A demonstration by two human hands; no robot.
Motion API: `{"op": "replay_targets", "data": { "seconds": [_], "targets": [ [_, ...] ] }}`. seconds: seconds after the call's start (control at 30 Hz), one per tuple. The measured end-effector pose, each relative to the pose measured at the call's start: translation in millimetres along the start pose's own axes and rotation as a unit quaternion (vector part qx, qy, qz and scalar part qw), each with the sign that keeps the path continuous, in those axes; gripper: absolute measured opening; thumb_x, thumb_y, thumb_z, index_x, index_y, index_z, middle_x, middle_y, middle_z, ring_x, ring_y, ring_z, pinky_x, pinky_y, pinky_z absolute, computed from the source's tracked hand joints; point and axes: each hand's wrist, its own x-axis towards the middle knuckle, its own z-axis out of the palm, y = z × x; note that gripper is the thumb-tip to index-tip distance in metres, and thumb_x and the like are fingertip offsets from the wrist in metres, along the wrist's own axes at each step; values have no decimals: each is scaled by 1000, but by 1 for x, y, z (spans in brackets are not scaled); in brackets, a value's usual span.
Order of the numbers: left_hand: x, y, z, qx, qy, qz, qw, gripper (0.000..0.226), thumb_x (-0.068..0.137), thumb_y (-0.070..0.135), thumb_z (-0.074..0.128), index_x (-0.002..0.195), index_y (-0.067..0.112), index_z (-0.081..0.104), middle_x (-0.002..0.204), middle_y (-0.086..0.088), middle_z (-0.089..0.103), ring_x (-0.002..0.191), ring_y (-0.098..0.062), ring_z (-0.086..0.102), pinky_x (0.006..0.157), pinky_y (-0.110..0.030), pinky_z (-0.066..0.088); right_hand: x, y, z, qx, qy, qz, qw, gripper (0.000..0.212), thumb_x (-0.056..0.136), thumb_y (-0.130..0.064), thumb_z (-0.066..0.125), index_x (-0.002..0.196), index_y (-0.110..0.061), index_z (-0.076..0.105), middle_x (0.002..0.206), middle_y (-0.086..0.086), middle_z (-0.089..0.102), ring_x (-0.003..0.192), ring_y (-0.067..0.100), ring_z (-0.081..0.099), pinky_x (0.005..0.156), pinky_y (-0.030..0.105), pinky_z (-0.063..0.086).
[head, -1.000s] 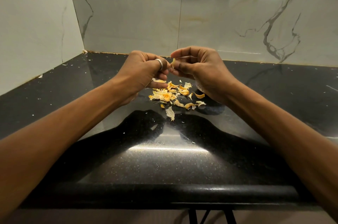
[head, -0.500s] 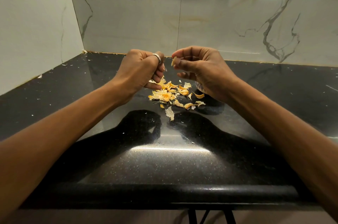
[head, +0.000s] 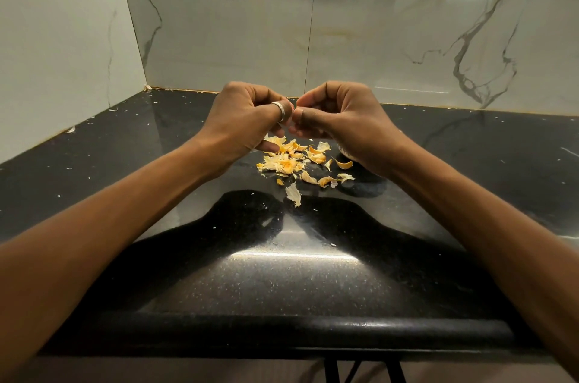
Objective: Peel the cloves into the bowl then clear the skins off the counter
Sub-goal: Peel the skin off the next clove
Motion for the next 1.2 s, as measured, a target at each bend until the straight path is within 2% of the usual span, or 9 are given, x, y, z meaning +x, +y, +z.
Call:
{"op": "replay_targets", "data": {
  "seconds": [0.17, 0.37, 0.47, 0.6, 0.73, 0.87, 1.0, 1.1, 1.2],
  "targets": [
    [1, 2, -3, -23, -17, -16, 999, 13, 96, 12, 63, 97, 3, 73, 94, -17, 73, 72, -14, 67, 54, -29, 58, 1, 3, -1, -84, 12, -34, 996, 18, 85, -1, 74, 102, -4, 70, 97, 11, 75, 92, 20, 74, 83, 27, 60],
    [1, 0, -2, -15, -26, -23, 999, 13, 96, 11, 64, 98, 2, 73, 91, -12, 74, 71, -13, 67, 54, -30, 58, 5, 9, -3, -179, 52, -70, 980, 13, 81, -10, 81, 90, -18, 76, 90, 2, 77, 86, 13, 74, 84, 35, 61],
    [0, 0, -1, -13, -30, -31, 999, 13, 96, 10, 64, 98, 1, 72, 86, -8, 72, 70, -12, 67, 53, -29, 59, 6, 11, -3, -215, 60, -92, 970, 13, 81, -11, 81, 91, -18, 78, 90, -2, 77, 86, 10, 73, 83, 37, 61],
    [0, 0, -2, -1, -35, -28, 999, 11, 95, 10, 64, 98, 2, 72, 83, -7, 71, 69, -12, 68, 54, -31, 60, 7, 13, -3, -266, 68, -126, 953, 12, 83, -13, 80, 94, -15, 78, 90, -3, 76, 82, 8, 72, 79, 33, 61],
    [-1, -1, 0, 19, -37, -16, 999, 9, 96, 11, 64, 95, 5, 71, 83, -10, 69, 67, -11, 69, 56, -31, 61, 6, 14, -2, -293, 64, -149, 942, 13, 84, -8, 79, 96, -11, 79, 92, -1, 76, 82, 2, 70, 77, 22, 60],
    [-2, -1, 2, 16, -26, -12, 999, 12, 96, 11, 63, 95, 2, 71, 81, -10, 68, 66, -10, 68, 55, -29, 59, 6, 15, -1, -293, 61, -153, 942, 14, 85, -5, 77, 98, -11, 78, 92, -1, 76, 81, -1, 69, 75, 15, 57],
    [-1, 0, 3, -3, -14, -26, 1000, 15, 97, 9, 60, 96, 0, 71, 81, -12, 67, 64, -9, 65, 55, -28, 58, 6, 16, 0, -263, 58, -136, 954, 14, 86, -5, 76, 99, -11, 77, 91, -2, 76, 83, 3, 72, 77, 20, 59],
    [-1, 0, 3, -20, -17, -37, 999, 17, 98, 11, 59, 96, 0, 71, 81, -11, 66, 65, -9, 63, 55, -28, 58, 5, 14, 3, -204, 39, -101, 973, 13, 88, -4, 73, 101, -7, 74, 95, 5, 75, 88, 12, 74, 81, 30, 62],
    [0, 0, 2, -36, -17, -50, 998, 15, 98, 12, 60, 93, 4, 71, 80, -10, 65, 65, -9, 62, 56, -29, 59, 3, 9, 3, -87, 29, -47, 995, 14, 88, 0, 69, 102, -3, 69, 100, 14, 73, 93, 21, 75, 84, 31, 61]
  ]
}}
